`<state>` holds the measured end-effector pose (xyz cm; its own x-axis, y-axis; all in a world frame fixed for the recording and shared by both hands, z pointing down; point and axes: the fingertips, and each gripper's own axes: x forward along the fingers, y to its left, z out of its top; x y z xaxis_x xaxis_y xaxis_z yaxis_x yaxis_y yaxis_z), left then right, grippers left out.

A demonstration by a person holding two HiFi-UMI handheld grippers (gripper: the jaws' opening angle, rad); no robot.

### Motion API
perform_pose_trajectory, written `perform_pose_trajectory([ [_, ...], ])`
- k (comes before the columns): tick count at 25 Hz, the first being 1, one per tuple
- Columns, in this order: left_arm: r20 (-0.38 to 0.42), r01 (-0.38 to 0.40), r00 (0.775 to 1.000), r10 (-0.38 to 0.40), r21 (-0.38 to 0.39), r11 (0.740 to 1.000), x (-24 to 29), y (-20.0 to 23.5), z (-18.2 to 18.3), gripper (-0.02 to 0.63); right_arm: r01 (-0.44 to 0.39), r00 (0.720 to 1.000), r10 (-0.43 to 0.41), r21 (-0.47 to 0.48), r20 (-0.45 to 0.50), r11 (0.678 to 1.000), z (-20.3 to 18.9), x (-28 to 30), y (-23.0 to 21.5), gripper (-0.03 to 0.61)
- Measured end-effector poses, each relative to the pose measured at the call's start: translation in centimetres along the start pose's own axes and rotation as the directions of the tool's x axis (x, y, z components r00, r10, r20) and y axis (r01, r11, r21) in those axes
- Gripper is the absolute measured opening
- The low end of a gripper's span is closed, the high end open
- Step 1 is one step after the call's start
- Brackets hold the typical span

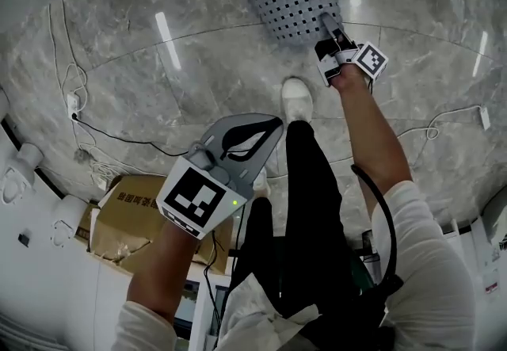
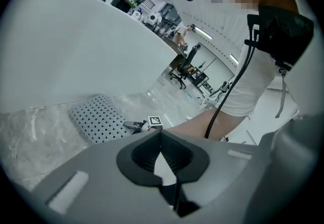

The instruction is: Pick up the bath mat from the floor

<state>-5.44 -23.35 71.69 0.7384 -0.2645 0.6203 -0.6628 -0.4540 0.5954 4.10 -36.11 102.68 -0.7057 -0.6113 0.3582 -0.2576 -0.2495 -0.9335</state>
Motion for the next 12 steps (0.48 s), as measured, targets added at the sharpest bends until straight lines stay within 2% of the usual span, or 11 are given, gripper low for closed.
perform_pose_trajectory([
  [2, 0.025, 0.006, 1.0, -0.007, 0.032, 0.999, -0.6, -0.8, 1.6, 0.006, -0.001, 1.0, 0.001, -0.004, 0.003, 1.0, 0.5, 0.0, 2.0, 0.015],
  [6, 0.065, 0.002, 0.998, -0.005, 0.048, 0.999, -2.6, -2.6, 4.4, 0.006, 0.008, 1.0, -0.009, -0.047, -0.023, 0.999, 1.0, -0.2, 6.5, 0.014],
  [12, 0.13, -0.022, 0.991, 0.019, 0.024, 0.999, -6.0, -5.3, 8.3, 0.006, -0.014, 0.991, -0.002, -0.12, -0.131, 0.993, 0.6, -0.9, 13.6, 0.014],
])
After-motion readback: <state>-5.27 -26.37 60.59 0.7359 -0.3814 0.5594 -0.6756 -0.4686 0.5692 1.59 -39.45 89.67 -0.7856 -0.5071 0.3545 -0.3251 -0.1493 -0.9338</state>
